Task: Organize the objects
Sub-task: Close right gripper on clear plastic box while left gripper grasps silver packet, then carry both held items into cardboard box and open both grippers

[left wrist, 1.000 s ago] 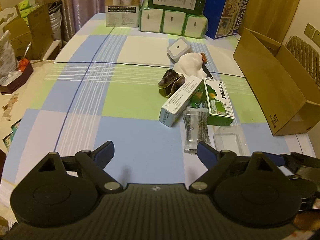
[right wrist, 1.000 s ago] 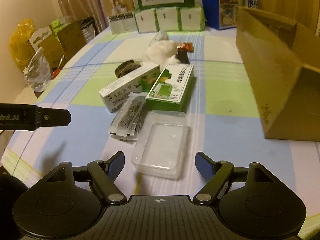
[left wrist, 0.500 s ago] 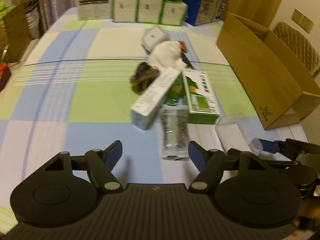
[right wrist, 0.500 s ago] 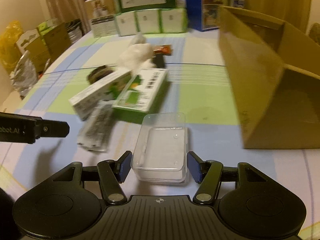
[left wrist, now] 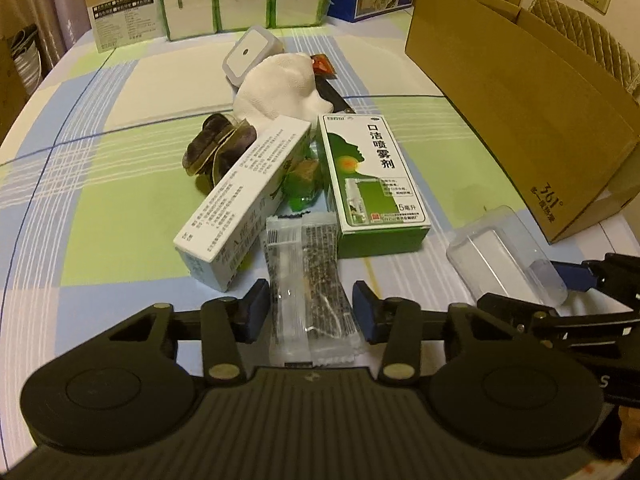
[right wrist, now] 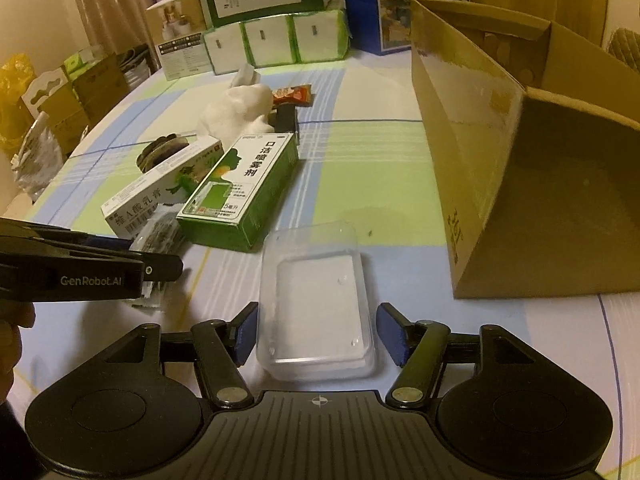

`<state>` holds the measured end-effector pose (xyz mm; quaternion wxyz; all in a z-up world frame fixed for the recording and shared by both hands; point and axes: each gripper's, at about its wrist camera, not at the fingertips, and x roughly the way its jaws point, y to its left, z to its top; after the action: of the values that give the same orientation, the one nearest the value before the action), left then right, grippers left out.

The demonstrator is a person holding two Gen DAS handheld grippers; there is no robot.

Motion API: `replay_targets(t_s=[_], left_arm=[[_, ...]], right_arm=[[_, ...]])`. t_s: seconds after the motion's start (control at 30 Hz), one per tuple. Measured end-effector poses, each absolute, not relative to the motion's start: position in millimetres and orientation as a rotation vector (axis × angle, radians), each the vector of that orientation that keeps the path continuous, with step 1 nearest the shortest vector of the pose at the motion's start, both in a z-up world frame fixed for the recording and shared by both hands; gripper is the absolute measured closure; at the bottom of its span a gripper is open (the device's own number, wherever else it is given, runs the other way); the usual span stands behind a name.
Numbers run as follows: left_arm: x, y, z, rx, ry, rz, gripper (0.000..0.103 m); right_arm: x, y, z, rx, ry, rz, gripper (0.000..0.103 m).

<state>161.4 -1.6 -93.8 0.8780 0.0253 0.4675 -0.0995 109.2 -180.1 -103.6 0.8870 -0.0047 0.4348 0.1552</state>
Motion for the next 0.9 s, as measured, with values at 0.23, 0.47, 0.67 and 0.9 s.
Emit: replay_targets(t_s=[0.23,0.47,0.67,0.9], left_arm=[[160.9,-1.6,-94.1,0.06,0.965,-0.199,0.07],[153.1,-1.7,-90.6,0.049,0.99,-0.198,0.071],[132.8,-3.5,-86.5,0.023,1.012,-0.208,0.072],[107.6,-8.6,-63.6,0.012,0.99,-0.212,0.072]], right_arm=[[117.1,-171.2,-106.4,-0.043,0.888,0.334,0.042],[115.6,-167.6,-105.6,-0.082,0.896,0.327,0.05],[102.6,-173.0,-92.7,-0.052,0.901,0.327,0.05],[80.1,-182.3,-63.7,-0.021,0.869,0.324,0.05]])
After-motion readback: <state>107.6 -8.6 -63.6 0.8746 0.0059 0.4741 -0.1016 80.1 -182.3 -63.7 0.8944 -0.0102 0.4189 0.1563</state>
